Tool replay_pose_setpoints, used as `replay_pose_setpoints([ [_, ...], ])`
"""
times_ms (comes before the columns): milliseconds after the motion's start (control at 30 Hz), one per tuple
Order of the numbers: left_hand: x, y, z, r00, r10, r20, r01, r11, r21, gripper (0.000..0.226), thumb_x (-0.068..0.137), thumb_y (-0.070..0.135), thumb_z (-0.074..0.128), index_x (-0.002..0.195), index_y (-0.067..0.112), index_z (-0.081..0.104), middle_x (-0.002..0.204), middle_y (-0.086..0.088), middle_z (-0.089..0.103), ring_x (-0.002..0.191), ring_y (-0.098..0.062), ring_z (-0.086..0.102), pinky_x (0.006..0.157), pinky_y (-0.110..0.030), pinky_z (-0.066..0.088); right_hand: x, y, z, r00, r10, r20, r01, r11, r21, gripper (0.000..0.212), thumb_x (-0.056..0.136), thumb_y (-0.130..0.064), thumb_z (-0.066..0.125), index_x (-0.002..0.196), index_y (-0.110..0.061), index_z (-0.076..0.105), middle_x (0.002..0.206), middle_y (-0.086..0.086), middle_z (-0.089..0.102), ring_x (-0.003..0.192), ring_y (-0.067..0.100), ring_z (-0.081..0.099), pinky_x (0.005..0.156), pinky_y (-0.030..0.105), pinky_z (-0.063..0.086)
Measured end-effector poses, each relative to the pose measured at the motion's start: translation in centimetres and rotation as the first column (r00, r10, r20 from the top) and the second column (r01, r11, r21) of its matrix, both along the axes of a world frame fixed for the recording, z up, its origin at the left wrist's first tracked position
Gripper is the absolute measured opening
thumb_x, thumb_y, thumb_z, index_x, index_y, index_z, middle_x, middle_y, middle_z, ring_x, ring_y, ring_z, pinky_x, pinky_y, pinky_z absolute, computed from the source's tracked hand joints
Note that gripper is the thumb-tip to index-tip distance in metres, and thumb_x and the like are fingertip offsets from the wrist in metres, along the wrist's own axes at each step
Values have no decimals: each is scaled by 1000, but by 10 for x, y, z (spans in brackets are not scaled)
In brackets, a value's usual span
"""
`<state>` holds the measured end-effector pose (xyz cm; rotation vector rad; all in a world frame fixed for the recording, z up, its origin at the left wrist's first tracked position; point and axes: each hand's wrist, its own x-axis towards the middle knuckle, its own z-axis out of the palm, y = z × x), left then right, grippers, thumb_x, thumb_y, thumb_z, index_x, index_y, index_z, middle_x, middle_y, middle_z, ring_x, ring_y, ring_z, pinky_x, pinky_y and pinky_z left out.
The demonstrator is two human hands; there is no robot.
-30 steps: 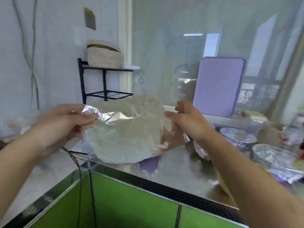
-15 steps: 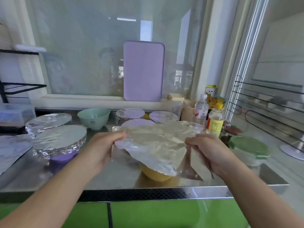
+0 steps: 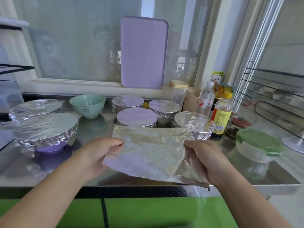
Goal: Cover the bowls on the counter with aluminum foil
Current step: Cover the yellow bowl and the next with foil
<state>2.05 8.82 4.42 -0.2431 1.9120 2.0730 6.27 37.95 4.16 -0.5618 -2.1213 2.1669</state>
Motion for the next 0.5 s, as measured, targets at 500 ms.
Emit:
replay_pose_setpoints([
  [500,30,16,47,691,-433,-579,-295,563,-772,41,106,34,49,146,32,49,149,16,49,137,-10,47,106,-29,38,7,-15,29,982,5,-191,156,556,816,28,105,-33,51,124,-14,62,114,4,69,101,25,63,78,37,46],
])
